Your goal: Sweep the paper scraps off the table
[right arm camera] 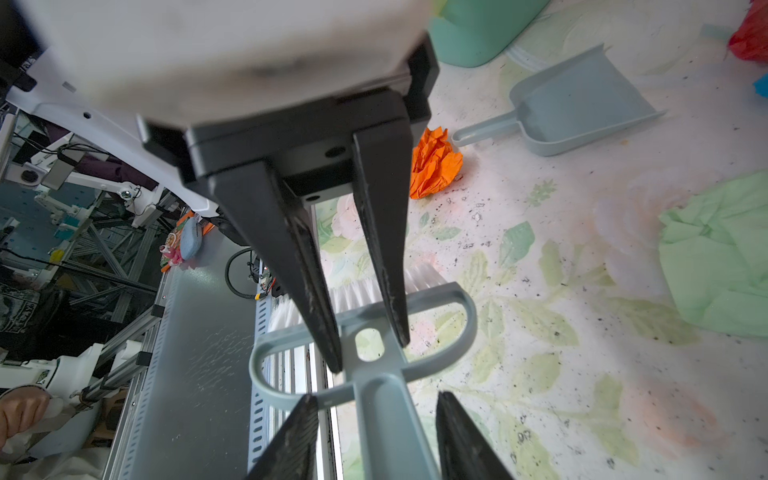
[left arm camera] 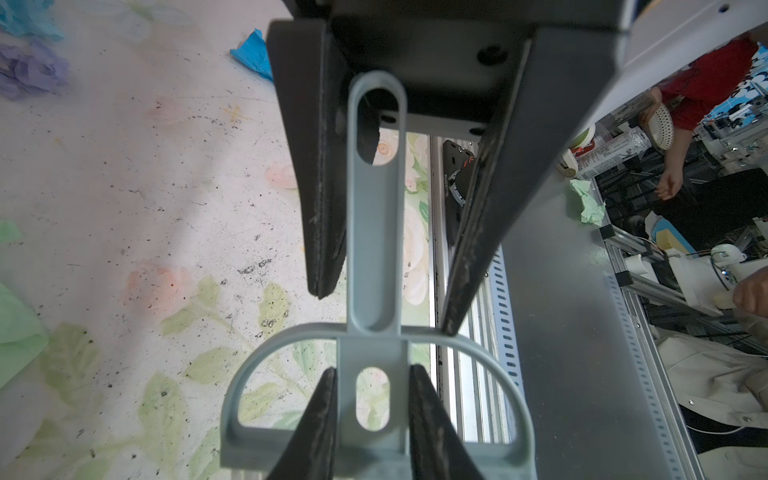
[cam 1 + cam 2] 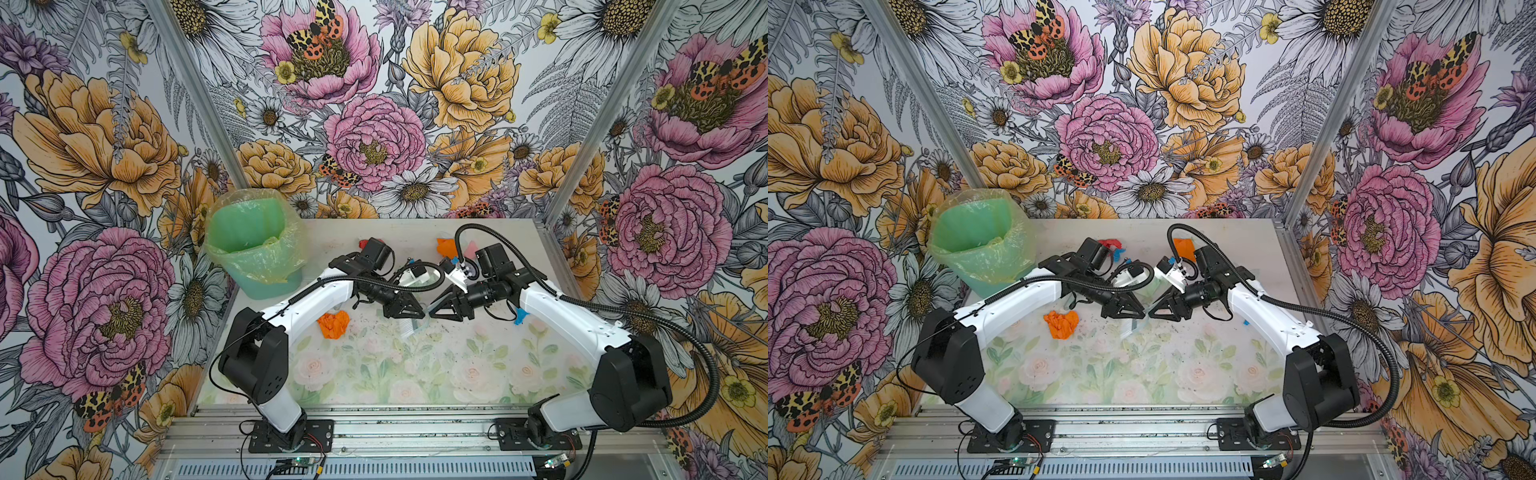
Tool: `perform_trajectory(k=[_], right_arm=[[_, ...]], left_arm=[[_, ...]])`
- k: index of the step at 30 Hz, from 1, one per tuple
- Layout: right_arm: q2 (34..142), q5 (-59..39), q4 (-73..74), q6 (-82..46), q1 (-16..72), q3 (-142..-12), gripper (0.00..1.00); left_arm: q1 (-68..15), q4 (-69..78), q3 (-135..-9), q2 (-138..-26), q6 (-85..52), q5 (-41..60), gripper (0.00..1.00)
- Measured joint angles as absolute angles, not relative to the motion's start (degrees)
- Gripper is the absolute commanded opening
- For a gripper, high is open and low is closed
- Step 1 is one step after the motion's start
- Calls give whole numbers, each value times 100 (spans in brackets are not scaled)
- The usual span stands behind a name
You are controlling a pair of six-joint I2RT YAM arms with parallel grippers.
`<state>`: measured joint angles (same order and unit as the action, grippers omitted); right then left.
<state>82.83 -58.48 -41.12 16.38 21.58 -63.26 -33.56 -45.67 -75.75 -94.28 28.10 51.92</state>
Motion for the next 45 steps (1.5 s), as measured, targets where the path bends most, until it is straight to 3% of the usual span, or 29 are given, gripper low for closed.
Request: perform_trajectory(k=[21,45], right_arm=[[8283,-5725,-4117,1643,2158,-6440,52],[8213,-5680,-4108,1658,2156,-6479,33]], left_arm=[[-3356,-4560,-7575,-9428,2808,5194,0],[-3356,-4563,-7575,-9428,2853,5201,0]])
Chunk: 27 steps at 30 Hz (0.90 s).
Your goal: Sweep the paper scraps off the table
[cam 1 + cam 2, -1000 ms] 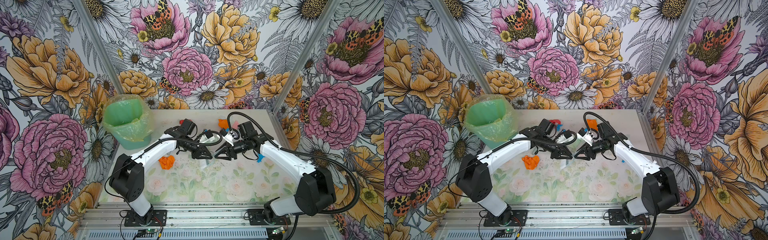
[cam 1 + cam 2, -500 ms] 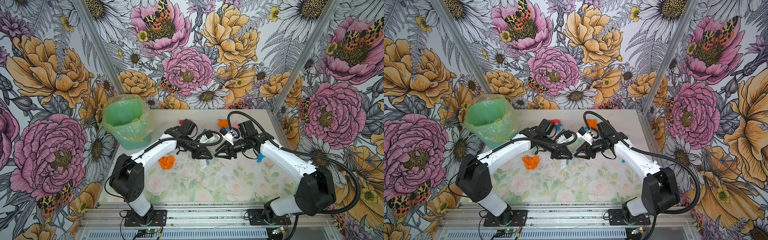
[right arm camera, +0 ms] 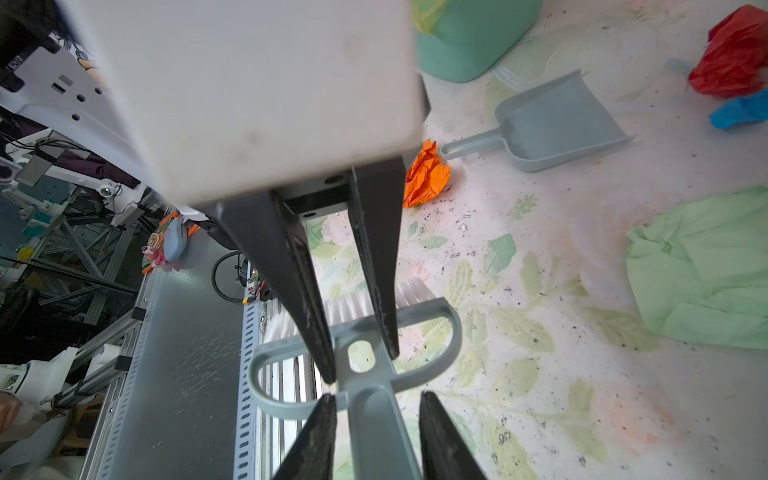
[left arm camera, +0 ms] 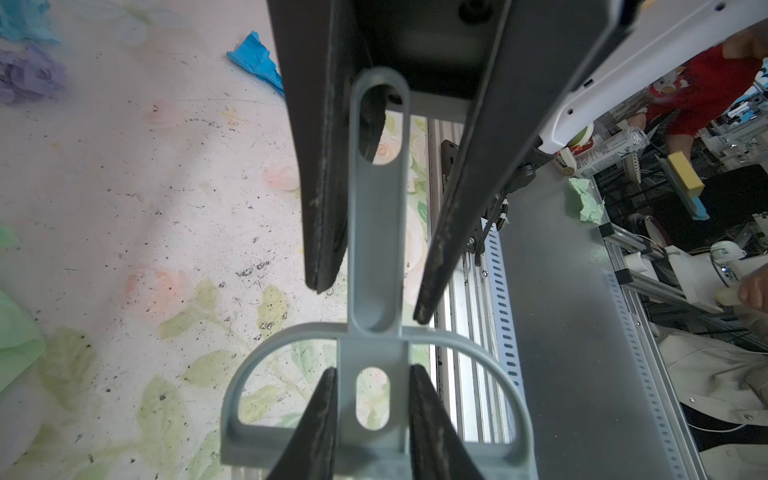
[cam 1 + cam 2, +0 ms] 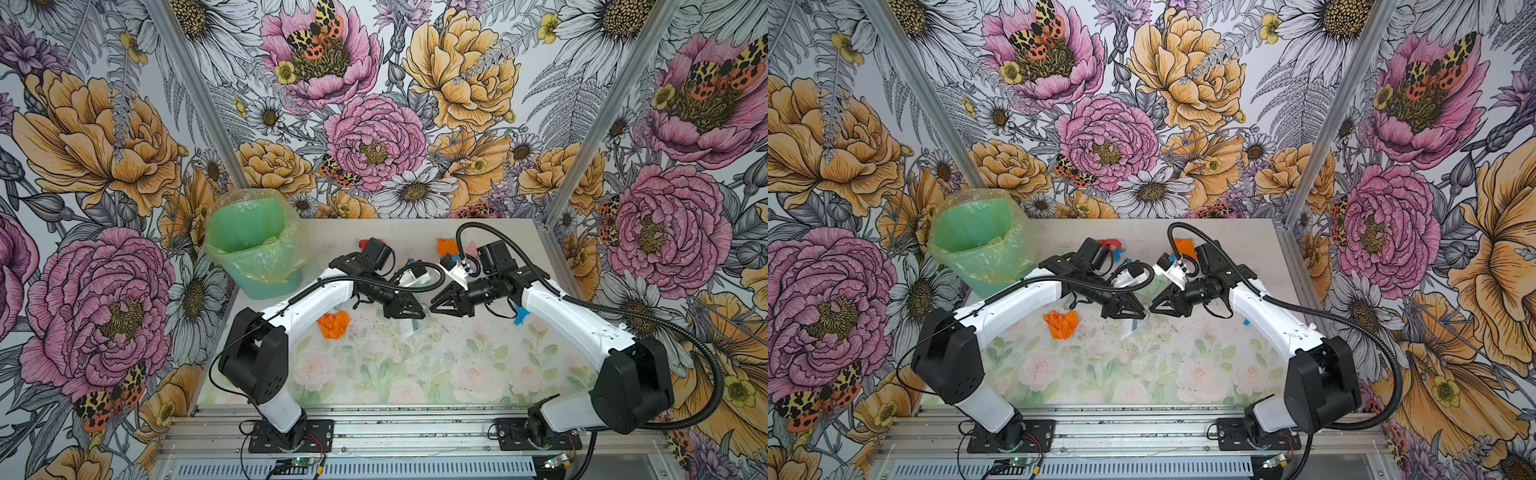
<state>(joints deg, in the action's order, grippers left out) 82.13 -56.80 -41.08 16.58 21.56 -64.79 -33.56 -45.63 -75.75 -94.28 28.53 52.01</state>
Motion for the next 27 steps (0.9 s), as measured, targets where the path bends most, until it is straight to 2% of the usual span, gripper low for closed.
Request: perform_trajectory(k=[7,10,15,19,27], right_arm=[[8213,-5666,-4108,1656,2152,-6479,28],[8211,-5697,-4112,1653,2152,-6479,25],[8208,-5747,-4119,1658,2152,-6479,6],[8208,-5723,-4132,1647,2141,-6479,1],[8208,-5588,-4101,1660,2130,-6479,0]], left_arm=[[-3358,-4565,-7575,-9428,2884,5203,0],[-3356,-4563,-7575,-9428,2915,5190,13],[-3361,-4558,-7575,-9428,3052,5085,15],[-3391,-4541,-7575,-9428,3063,5009,17],[-3444,-4348,-7529,-9421,3039,4779,20]])
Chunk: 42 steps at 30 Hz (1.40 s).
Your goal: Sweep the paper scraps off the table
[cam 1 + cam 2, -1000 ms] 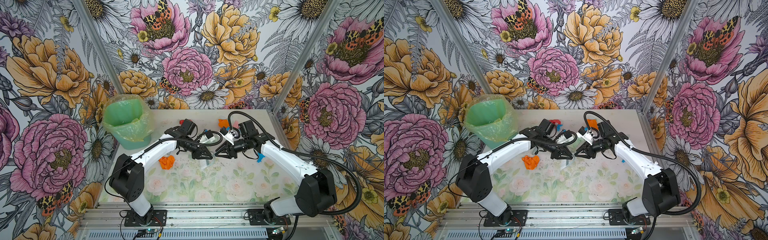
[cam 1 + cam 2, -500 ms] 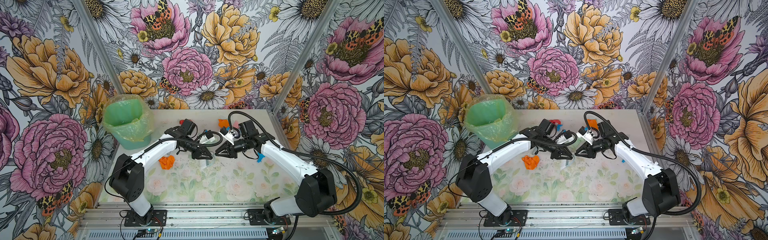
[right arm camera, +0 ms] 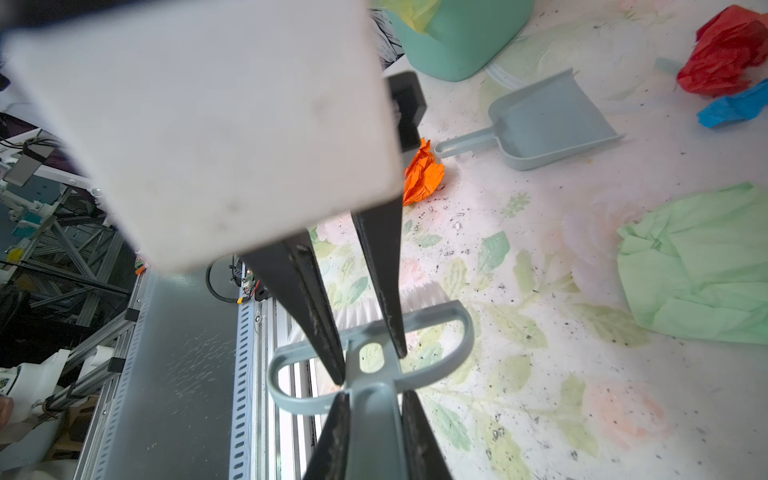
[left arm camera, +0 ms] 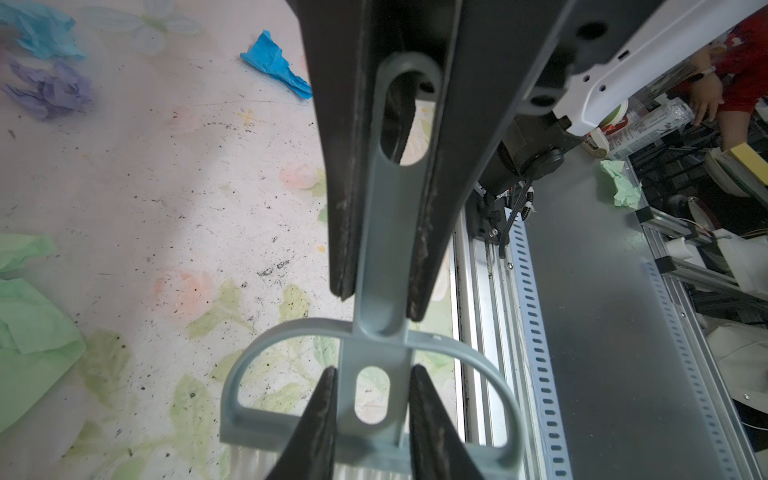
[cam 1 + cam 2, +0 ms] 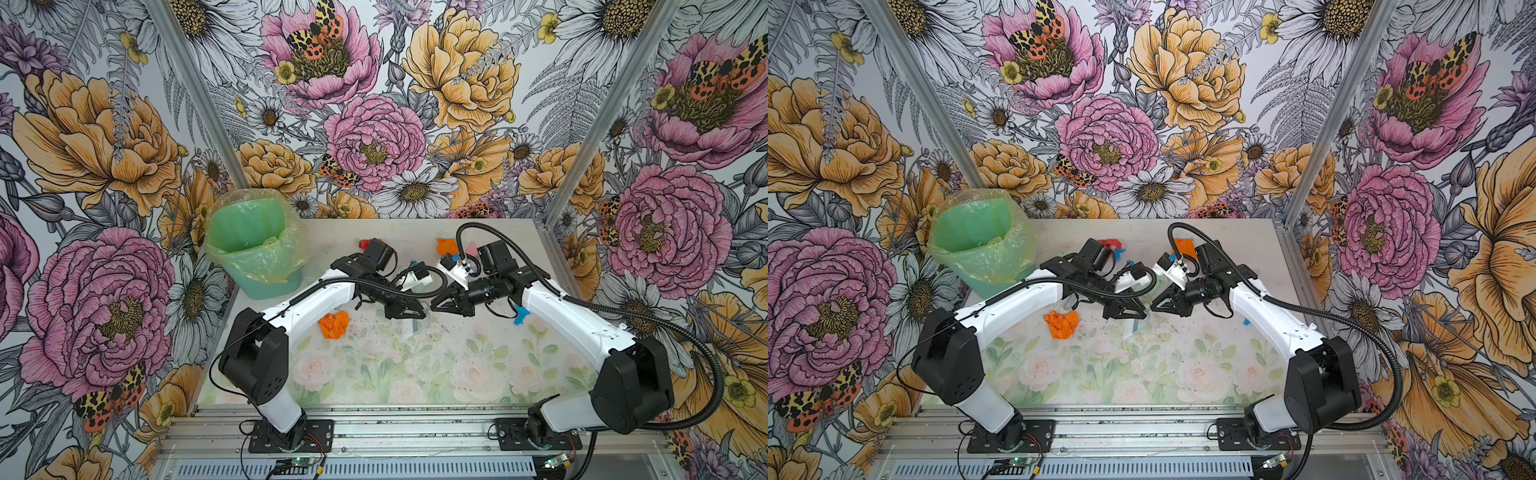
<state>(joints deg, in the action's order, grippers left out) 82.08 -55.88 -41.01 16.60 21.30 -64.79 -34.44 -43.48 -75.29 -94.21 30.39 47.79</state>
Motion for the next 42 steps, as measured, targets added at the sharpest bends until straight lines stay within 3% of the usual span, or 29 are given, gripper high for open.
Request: perform_trajectory(k=[8,10,27,35,42], right_arm=[[8208,-5505,-4075,1660,2093,-6479,0],[8208,-5446,-4066,1662,2075,-6479,0],[8165,-5450,-4099,1660,2021,-6479,0],[8158,-5426,-4099,1656,1977,-6477,0],[8128,-5242,-4101,1588,1922,-6473,0]], left_arm=[[-3465,-4189,-7452,-9338,2943,4602,25],[-3459,-4171,-7446,-9338,2856,4519,32],[-3247,-4014,-7277,-9295,2694,4045,33],[-2971,-3603,-6685,-8689,2403,3715,36],[-2685,-2943,-5854,-7795,1706,2742,46]])
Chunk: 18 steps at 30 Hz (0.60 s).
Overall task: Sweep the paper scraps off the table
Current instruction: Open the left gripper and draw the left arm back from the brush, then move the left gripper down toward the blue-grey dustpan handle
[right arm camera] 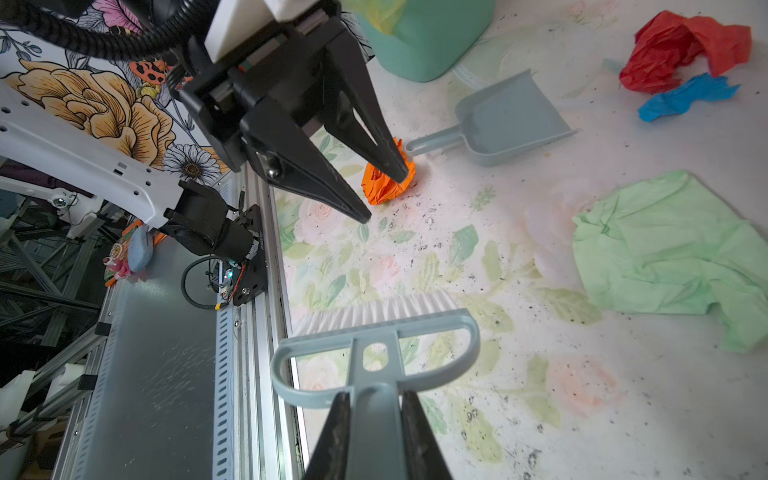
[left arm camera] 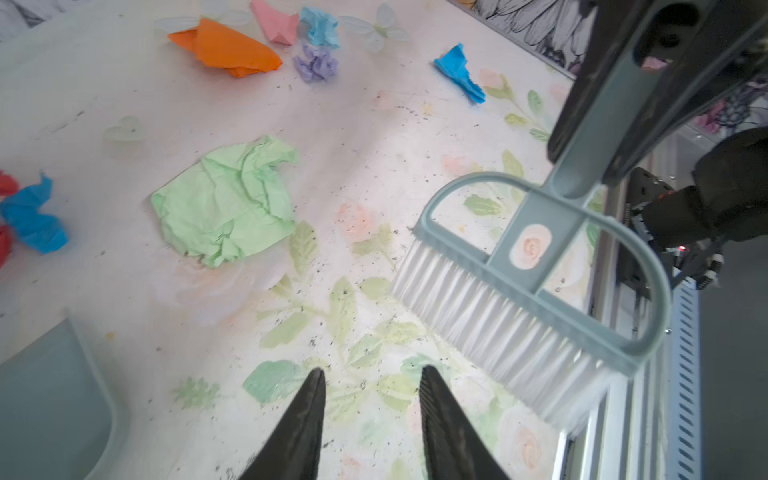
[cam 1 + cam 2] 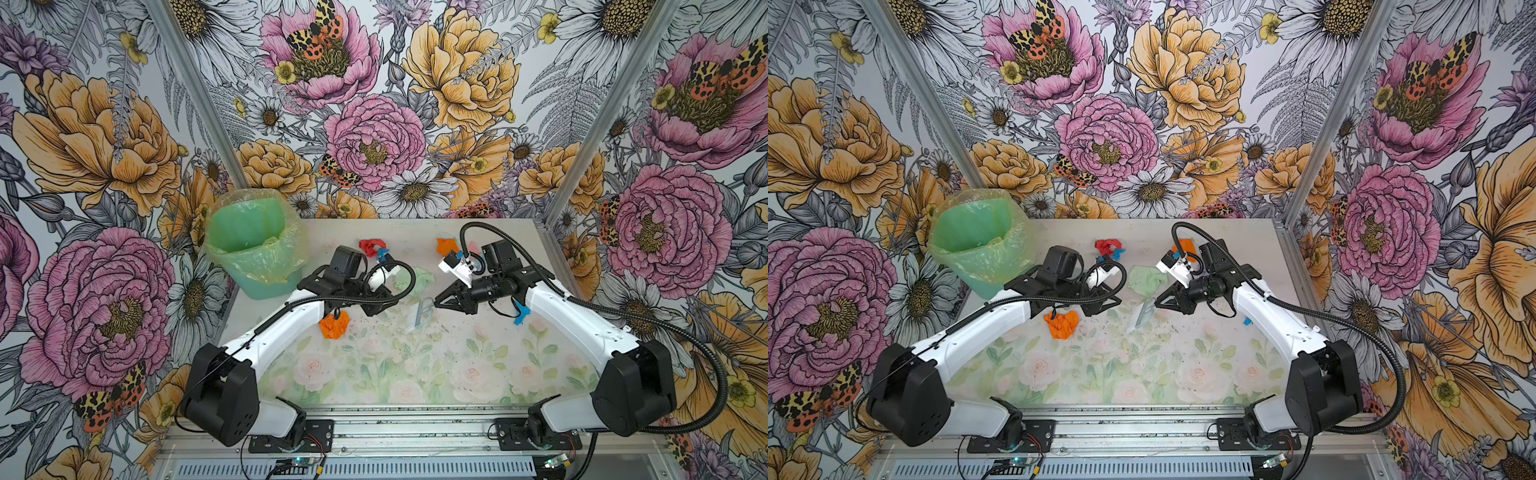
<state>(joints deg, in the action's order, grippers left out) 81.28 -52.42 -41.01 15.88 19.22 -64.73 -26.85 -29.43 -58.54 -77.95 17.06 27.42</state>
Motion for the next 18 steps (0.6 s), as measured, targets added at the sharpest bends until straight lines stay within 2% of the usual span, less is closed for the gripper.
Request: perform_trajectory(k=[6,15,18], right_arm=[[8128,-4897,-4093,1343,1914,-6473,0],[8125,-4139,-3883,733,1973,-6473,0],[8073,-3828,-3697,530,2067,-6471,0]], left_arm=[[-2635,-2425,-5205,-7111,1000,1787,57],[-2600,-1979,-4576,-6530,-91,760,60],[-2600,-1988,-4418,-6490,-403,473,71]])
